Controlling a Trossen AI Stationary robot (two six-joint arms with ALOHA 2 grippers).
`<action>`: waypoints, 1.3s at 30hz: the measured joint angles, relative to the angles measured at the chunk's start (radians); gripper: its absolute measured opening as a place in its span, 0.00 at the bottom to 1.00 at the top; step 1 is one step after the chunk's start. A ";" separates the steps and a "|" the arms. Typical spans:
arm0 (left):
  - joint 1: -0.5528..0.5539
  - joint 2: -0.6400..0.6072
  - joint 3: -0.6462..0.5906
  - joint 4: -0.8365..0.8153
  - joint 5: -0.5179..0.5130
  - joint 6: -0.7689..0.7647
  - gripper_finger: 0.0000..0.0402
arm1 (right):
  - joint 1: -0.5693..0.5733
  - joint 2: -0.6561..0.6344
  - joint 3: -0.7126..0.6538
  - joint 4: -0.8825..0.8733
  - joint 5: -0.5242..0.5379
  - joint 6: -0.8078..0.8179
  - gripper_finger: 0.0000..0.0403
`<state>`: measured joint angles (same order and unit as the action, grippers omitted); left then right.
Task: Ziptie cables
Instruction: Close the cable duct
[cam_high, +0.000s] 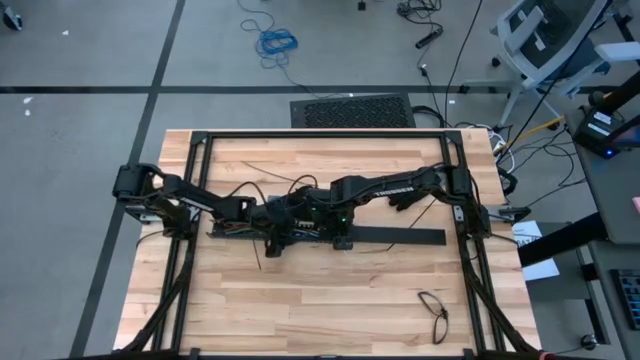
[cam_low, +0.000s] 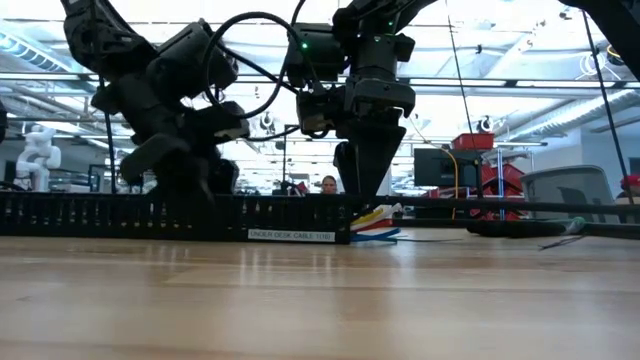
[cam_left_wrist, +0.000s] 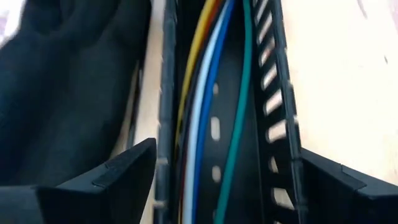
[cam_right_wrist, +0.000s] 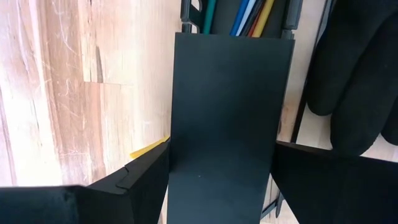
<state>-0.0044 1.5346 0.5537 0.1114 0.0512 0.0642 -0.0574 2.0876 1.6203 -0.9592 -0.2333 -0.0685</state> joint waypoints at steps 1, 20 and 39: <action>0.000 0.001 0.000 0.021 -0.002 -0.003 0.80 | 0.000 0.000 0.000 0.000 0.000 0.000 0.64; 0.000 0.138 0.000 0.296 0.000 -0.055 0.80 | 0.000 0.000 0.000 0.013 0.001 0.000 0.64; 0.000 0.144 0.000 0.322 0.007 -0.058 0.65 | 0.000 0.000 0.000 0.013 0.003 0.001 0.64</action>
<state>-0.0044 1.6791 0.5541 0.4334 0.0586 0.0059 -0.0574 2.0880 1.6207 -0.9464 -0.2302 -0.0677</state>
